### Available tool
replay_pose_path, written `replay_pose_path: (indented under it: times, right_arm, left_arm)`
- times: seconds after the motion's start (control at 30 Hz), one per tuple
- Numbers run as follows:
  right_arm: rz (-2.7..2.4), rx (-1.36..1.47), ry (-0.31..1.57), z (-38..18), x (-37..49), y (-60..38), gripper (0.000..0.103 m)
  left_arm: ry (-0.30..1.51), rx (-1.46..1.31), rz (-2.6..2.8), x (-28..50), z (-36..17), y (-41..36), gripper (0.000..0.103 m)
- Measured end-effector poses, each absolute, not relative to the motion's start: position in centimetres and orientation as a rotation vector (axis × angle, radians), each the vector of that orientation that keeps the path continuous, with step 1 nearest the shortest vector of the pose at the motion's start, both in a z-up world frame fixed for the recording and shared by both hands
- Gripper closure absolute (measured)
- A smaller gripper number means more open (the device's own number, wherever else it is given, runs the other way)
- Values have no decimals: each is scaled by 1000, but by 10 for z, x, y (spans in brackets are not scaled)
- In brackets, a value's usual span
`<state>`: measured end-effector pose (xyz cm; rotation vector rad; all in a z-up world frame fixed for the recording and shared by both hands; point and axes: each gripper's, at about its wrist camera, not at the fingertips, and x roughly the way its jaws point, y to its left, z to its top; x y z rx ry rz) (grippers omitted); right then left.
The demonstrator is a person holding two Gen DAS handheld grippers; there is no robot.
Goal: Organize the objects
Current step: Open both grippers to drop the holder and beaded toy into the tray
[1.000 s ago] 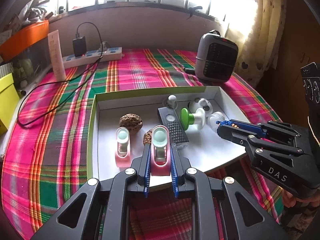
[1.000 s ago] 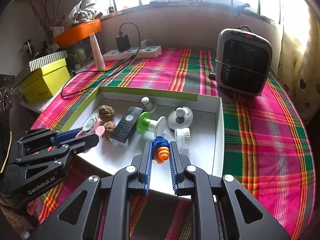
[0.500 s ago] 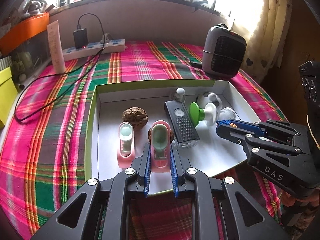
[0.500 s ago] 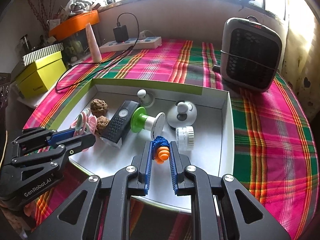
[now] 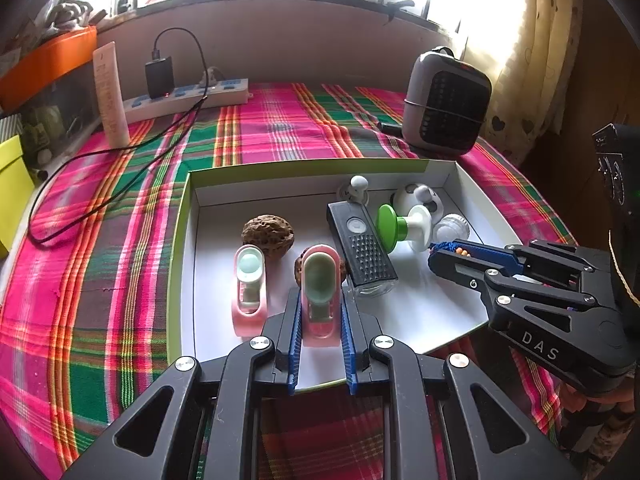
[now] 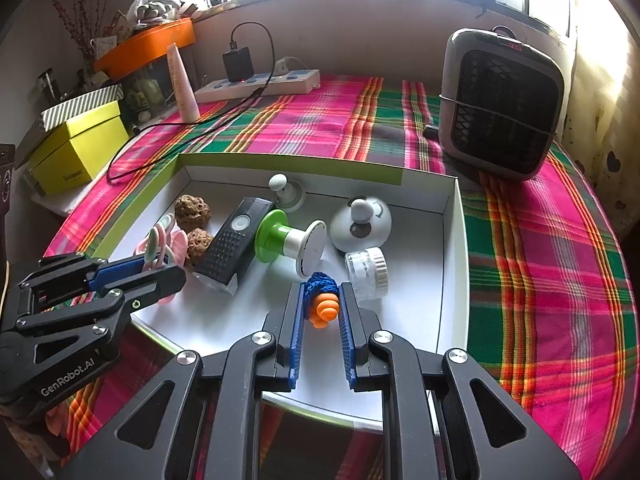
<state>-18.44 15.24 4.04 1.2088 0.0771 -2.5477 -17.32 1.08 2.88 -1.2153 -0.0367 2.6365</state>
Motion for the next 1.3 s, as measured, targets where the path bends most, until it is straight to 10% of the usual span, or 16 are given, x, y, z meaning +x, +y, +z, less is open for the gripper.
replay_pose_path:
  times: [1.3]
  right_arm:
    - [-2590, 1142, 48, 53, -162, 151, 69]
  left_arm:
    - [-18, -1181, 2707, -157, 40, 9, 63]
